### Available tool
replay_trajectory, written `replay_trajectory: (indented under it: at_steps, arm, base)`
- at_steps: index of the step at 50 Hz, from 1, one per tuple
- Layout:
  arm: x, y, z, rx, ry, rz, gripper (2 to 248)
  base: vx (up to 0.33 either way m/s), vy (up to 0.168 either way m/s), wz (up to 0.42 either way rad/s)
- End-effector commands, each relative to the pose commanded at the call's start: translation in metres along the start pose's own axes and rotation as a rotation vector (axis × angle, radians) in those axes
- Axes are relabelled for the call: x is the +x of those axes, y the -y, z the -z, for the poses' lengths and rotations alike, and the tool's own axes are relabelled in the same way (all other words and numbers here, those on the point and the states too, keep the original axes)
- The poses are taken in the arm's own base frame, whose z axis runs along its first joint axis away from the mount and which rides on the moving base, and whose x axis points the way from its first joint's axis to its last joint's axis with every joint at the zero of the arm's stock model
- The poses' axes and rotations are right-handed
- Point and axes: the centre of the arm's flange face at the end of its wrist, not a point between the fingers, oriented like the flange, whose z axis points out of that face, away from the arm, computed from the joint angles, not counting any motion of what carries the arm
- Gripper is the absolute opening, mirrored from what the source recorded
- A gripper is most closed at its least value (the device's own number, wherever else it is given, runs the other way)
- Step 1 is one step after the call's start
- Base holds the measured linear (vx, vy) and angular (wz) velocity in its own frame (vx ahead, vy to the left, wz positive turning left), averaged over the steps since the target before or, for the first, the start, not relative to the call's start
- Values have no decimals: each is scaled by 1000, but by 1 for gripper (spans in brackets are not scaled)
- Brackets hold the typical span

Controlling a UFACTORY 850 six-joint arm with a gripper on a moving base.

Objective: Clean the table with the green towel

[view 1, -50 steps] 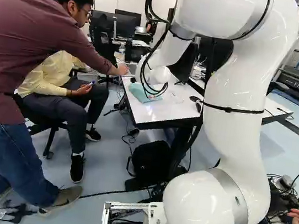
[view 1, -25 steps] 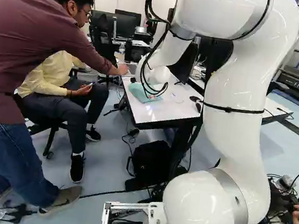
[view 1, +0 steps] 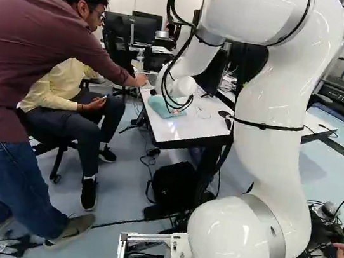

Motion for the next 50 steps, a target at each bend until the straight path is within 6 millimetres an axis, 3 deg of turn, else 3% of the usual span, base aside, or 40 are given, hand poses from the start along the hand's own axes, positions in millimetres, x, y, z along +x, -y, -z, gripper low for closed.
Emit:
replay_trajectory:
  at_steps: [50]
  arm:
    - [0,0,0,0,0,0,247]
  base:
    - [0,0,0]
